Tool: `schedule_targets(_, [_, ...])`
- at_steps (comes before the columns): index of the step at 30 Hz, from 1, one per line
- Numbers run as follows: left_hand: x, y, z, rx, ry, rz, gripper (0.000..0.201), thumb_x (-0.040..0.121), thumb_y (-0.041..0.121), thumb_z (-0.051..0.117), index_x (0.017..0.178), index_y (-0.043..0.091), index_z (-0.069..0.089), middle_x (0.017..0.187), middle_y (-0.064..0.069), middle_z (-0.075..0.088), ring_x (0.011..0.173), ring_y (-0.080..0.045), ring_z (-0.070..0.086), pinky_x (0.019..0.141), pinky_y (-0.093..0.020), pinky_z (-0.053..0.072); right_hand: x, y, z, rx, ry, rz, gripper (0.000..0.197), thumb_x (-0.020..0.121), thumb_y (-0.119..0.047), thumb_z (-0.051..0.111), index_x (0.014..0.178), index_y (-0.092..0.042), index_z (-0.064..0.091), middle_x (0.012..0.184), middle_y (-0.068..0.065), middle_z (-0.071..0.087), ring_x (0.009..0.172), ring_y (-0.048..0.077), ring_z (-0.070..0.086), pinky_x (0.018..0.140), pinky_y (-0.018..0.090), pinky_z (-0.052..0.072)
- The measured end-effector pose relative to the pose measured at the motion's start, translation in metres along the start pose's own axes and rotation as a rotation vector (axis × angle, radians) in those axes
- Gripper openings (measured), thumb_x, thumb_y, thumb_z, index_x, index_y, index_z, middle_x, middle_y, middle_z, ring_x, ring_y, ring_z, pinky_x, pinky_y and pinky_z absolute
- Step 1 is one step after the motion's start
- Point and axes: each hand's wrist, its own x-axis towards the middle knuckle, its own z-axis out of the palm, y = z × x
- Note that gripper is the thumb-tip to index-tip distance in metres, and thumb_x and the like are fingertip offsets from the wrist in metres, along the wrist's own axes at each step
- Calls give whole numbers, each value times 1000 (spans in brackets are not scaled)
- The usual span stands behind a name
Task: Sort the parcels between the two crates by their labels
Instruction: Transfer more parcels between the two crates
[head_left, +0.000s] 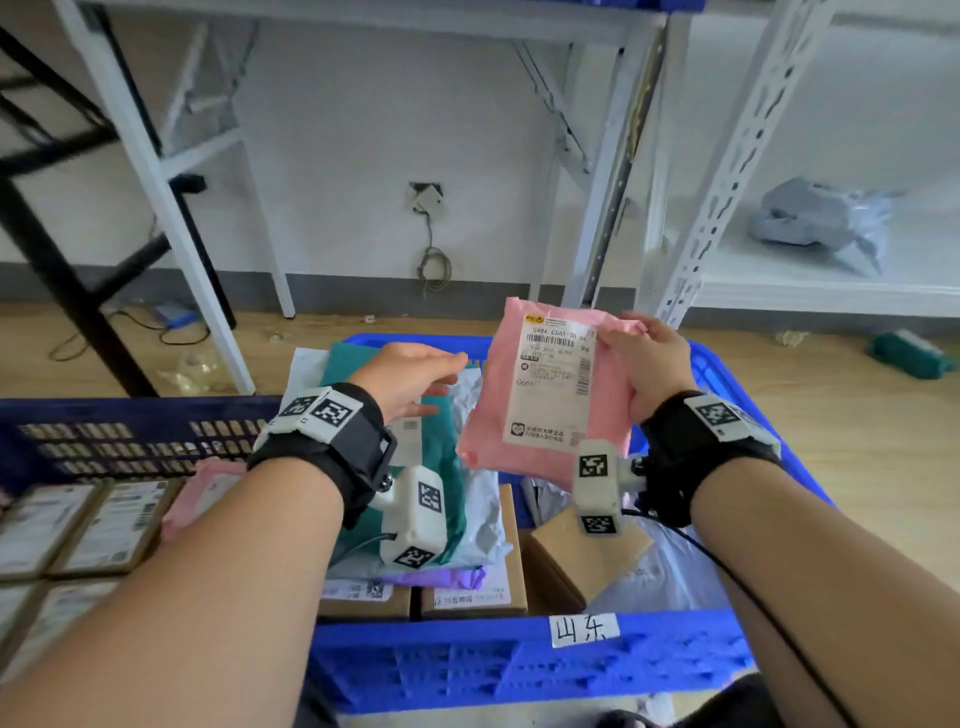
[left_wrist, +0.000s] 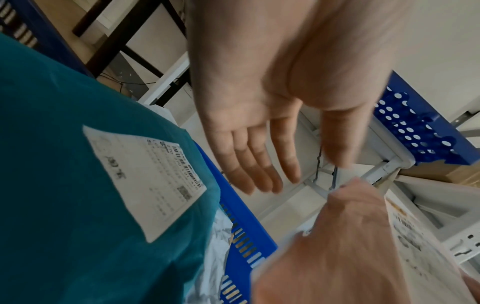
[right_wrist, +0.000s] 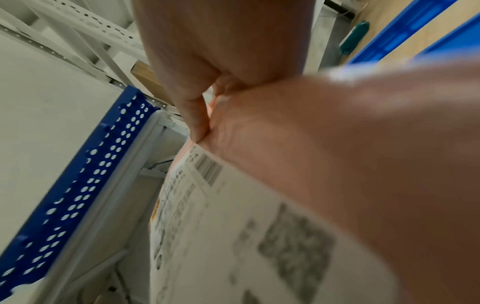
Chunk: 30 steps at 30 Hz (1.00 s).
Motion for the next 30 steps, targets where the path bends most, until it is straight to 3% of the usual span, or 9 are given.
schedule_targets(2, [-4,2,3,18,-124,-15,36,89,41,63,109,12,67,104,-2,70,94,-15,63,86,-32,49,-6,-1,8,31,-16,-6,30,78,-17,73,107,-18,66,106,10,69,95,26,69,83,43,58])
schedule_targets(5, [-11,5,11,27,-226,-23,34,89,37,63,112,12,65,108,-1,72,97,-16,66,89,-32,51,-12,-1,19,65,-58,-15,31,80,-17,73,109,-13,65,104,10,70,92,25,69,79,37,59])
schedule_targets(8, [-8,2,13,-42,-227,-27,35,87,18,67,120,8,60,114,-6,69,96,-17,67,80,-29,56,-17,-1,28,89,-110,9,35,74,-22,77,106,-12,67,104,12,71,92,25,70,81,41,59])
schedule_targets(10, [-4,0,10,-90,-210,-26,37,86,8,66,122,2,58,115,-10,68,96,-20,67,81,-31,56,-17,-1,32,97,-145,19,32,73,-20,75,103,-11,67,106,16,70,90,25,69,84,44,57])
schedule_targets(12, [-1,0,6,-92,-172,-14,38,86,5,67,122,0,58,115,-12,68,98,-23,67,85,-36,55,-17,0,34,90,-195,32,24,80,-10,70,103,-6,66,105,19,70,92,29,69,86,48,56])
schedule_targets(17, [5,-1,-2,-41,-159,-13,40,85,11,69,123,0,58,116,-14,68,106,-29,66,98,-47,49,-20,3,34,60,-320,108,42,76,-11,76,114,-3,61,103,14,72,97,31,70,87,51,55])
schedule_targets(21, [6,-1,-2,-57,-145,-8,39,88,11,66,124,0,56,116,-14,68,105,-28,66,94,-43,52,-24,2,37,84,-383,134,38,80,-3,71,116,1,60,106,17,71,98,34,69,87,48,55])
schedule_targets(27, [6,-1,-4,-71,-131,-11,40,89,11,65,126,-1,54,117,-15,67,104,-29,66,89,-40,54,-28,0,41,86,-413,139,21,81,2,69,99,-8,65,100,14,73,90,29,71,81,43,57])
schedule_targets(30, [3,-1,-9,-97,-115,4,38,90,9,62,126,-1,54,116,-16,67,93,-24,68,79,-34,57,-30,-3,46,89,-428,153,21,82,3,67,102,-5,65,102,15,72,90,29,70,80,41,58])
